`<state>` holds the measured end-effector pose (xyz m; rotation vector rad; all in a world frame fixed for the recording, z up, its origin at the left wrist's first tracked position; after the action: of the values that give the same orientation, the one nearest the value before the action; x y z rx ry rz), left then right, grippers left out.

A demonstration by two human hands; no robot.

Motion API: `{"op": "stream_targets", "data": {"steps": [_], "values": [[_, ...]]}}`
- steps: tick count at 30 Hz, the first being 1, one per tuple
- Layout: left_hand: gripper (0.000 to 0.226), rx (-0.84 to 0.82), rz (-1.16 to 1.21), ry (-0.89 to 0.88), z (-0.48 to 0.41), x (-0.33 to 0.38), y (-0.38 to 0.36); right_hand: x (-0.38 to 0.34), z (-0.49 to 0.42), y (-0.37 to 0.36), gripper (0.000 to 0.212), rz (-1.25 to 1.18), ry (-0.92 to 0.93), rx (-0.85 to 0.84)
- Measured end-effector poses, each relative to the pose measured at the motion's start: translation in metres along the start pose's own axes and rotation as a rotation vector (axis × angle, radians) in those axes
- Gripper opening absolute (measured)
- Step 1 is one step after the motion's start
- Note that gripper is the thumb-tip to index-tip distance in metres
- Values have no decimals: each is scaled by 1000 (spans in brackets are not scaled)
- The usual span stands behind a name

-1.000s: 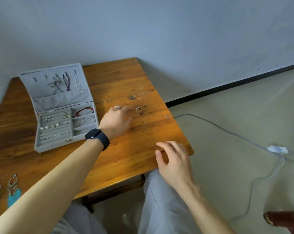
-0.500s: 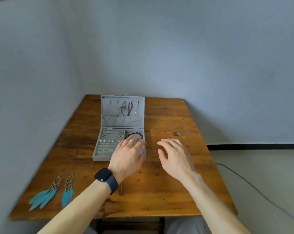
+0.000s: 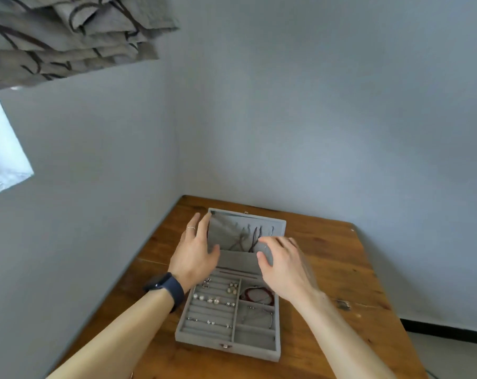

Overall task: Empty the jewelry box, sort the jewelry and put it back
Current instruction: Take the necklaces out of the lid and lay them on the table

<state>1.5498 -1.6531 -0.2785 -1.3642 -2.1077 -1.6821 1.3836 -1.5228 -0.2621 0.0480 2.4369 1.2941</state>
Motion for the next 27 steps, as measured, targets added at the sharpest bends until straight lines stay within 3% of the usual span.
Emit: {"op": "stream_targets", "data": {"steps": [4, 7, 10, 13, 16, 21, 27], "values": [[90, -117, 184, 163, -35, -19, -17, 0, -32, -20, 29, -57, -114, 48], [89, -180, 286, 242, -43, -30, -32, -4, -46, -35, 37, -42, -198, 89], [82, -158, 318, 206, -42, -34, -38, -4, -52, -51, 50, 21, -271, 48], [81, -132, 341, 180, -41, -37, -37, 3, -51, -59, 40, 39, -349, 6], [80, -121, 381, 180, -41, -42, -35, 10, -51, -51, 29, -59, -410, 70], [78, -115, 405, 174, -39, -40, -34, 7, -66, -13, 16, -200, -385, 224], [76, -91, 305, 170, -39, -24, -10, -14, -78, 35, 14, -416, -329, 248]]}}
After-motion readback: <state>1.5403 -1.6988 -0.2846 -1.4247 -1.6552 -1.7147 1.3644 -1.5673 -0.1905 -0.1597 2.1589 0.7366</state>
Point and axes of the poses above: each hand's wrist, its own z-axis away from the middle knuckle, its own y-axis out of the back of the hand, x = y × z, the point moved 8 cm from there along -z, towards the middle knuckle, and after that the axes turned 8 degrees about x, right-handed, at the moved point
